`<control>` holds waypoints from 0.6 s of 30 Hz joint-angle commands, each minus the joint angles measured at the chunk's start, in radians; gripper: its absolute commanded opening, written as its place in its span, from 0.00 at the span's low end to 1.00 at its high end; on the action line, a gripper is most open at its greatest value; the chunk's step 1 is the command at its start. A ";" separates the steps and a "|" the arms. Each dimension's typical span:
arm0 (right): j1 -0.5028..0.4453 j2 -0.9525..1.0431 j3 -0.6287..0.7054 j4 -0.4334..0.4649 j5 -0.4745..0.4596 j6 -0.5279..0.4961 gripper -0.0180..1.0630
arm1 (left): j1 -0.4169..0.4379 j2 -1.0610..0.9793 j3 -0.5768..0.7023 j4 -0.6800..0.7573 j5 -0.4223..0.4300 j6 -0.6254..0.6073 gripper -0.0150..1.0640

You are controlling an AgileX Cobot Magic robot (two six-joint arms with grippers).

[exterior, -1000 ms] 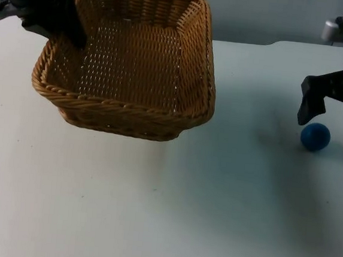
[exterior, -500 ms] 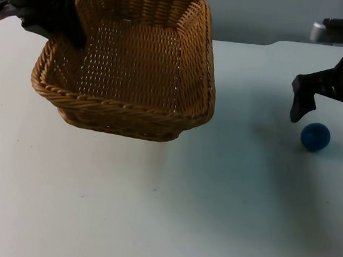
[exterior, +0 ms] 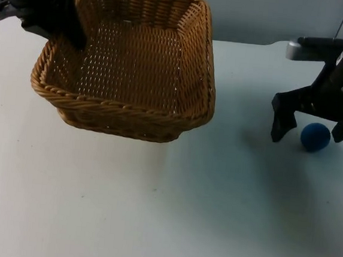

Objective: Pick up the basket with the left hand and place the ball into the basket with the right hand.

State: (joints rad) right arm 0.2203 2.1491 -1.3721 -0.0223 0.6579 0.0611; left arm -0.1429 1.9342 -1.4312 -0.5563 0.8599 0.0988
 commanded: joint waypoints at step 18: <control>-0.001 0.006 -0.006 -0.034 -0.013 0.025 0.73 | -0.004 -0.011 0.001 -0.017 0.001 -0.009 0.01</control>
State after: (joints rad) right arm 0.2203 2.1572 -1.3721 -0.0443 0.6499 0.0765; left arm -0.1429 1.9342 -1.4312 -0.5493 0.8615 0.0969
